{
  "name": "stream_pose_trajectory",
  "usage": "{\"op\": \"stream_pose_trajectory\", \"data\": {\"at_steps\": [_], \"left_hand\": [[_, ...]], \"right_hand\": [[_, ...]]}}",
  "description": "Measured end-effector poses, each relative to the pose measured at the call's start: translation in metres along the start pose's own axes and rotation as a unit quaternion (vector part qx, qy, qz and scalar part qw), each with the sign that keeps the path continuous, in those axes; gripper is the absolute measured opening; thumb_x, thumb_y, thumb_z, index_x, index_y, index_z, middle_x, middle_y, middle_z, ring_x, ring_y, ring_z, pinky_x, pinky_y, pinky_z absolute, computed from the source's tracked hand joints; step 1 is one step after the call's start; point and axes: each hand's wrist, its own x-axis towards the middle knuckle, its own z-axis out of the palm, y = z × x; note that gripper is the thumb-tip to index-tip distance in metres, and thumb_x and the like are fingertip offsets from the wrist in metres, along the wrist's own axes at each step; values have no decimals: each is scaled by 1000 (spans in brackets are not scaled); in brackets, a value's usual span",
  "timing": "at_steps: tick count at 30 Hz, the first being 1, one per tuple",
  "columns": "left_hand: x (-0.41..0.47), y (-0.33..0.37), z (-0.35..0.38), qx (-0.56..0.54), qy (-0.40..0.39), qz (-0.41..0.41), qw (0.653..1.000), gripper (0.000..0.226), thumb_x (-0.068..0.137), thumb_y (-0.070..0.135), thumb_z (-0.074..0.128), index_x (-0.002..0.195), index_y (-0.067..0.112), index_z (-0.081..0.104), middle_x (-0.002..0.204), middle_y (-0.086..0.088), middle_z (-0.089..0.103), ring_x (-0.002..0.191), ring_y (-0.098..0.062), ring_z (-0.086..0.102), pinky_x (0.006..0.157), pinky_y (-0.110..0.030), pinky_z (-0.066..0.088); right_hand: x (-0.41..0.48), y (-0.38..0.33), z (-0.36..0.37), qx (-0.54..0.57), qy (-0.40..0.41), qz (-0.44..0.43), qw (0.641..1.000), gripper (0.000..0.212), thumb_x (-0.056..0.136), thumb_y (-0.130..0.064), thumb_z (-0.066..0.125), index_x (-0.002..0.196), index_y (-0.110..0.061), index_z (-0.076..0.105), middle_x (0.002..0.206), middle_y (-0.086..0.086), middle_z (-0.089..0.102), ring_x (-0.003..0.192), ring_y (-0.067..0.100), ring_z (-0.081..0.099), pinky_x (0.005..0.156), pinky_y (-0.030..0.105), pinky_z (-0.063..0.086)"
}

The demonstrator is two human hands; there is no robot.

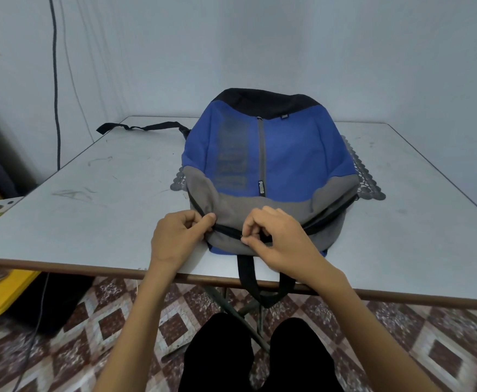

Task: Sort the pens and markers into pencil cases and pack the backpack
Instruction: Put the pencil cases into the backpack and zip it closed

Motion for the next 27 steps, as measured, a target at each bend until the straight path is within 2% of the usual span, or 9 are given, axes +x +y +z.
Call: {"op": "stream_pose_trajectory", "data": {"at_steps": [4, 8, 11, 15, 19, 20, 22, 25, 27], "left_hand": [[-2, 0, -1, -1, -2, -5, 1000, 39, 79, 48, 62, 51, 21, 60, 48, 11, 57, 50, -5, 48, 60, -32, 40], [-2, -1, -2, 9, -3, -8, 1000, 39, 76, 51, 58, 52, 20, 60, 48, 12, 55, 50, -5, 47, 59, -32, 39], [-2, -3, -1, 16, -1, -5, 1000, 40, 75, 52, 58, 53, 20, 60, 48, 10, 55, 50, -6, 47, 59, -32, 38], [-3, -2, 0, 18, -2, 3, 1000, 42, 74, 57, 57, 52, 21, 58, 48, 7, 55, 49, -6, 47, 57, -32, 38], [-10, 9, -1, 79, 77, 22, 994, 42, 75, 51, 64, 54, 21, 43, 48, 6, 49, 48, -9, 44, 52, -28, 33], [-13, 14, 0, 117, 117, 41, 985, 40, 77, 48, 65, 57, 23, 40, 51, 7, 48, 50, -9, 44, 52, -29, 33], [-21, 26, 4, 175, 167, 158, 957, 28, 79, 44, 65, 66, 26, 48, 63, 11, 53, 64, -11, 50, 62, -31, 36], [-28, 37, 22, 217, 100, 356, 904, 13, 85, 41, 67, 89, 28, 67, 92, 13, 64, 94, -15, 58, 84, -36, 34], [-27, 40, 34, 233, 36, 407, 883, 20, 89, 44, 64, 99, 29, 71, 101, 13, 66, 103, -15, 58, 95, -39, 31]], "right_hand": [[-12, 7, -12, -6, -11, 14, 1000, 21, 80, -5, 66, 76, -21, 52, 70, -11, 47, 68, 4, 42, 66, 17, 28], [-24, 15, -31, 33, -5, 41, 999, 21, 81, -4, 70, 73, -18, 57, 69, -12, 50, 67, 5, 45, 66, 15, 32], [-30, 21, -40, 81, 10, 70, 994, 21, 80, -4, 72, 72, -17, 58, 68, -7, 52, 64, 14, 47, 61, 19, 35], [-32, 23, -39, 102, 28, 78, 991, 21, 79, -3, 73, 72, -17, 58, 68, -7, 52, 64, 14, 47, 61, 25, 39], [-31, 22, -34, 110, 39, 77, 990, 19, 78, -1, 71, 74, -16, 59, 64, -4, 54, 63, 14, 47, 62, 22, 39], [-31, 22, -33, 102, 39, 76, 991, 19, 79, -2, 70, 75, -17, 59, 63, -4, 54, 63, 15, 47, 64, 21, 38], [-32, 22, -31, 88, 38, 72, 993, 19, 79, -3, 69, 75, -17, 58, 62, -4, 54, 64, 16, 47, 65, 22, 38], [-31, 22, -31, 70, 49, 65, 994, 18, 76, -3, 68, 75, -18, 58, 62, -4, 53, 64, 16, 47, 65, 24, 37], [-31, 20, -30, 60, 62, 56, 995, 15, 75, -5, 66, 75, -17, 58, 63, -4, 54, 64, 15, 48, 65, 28, 40]]}}
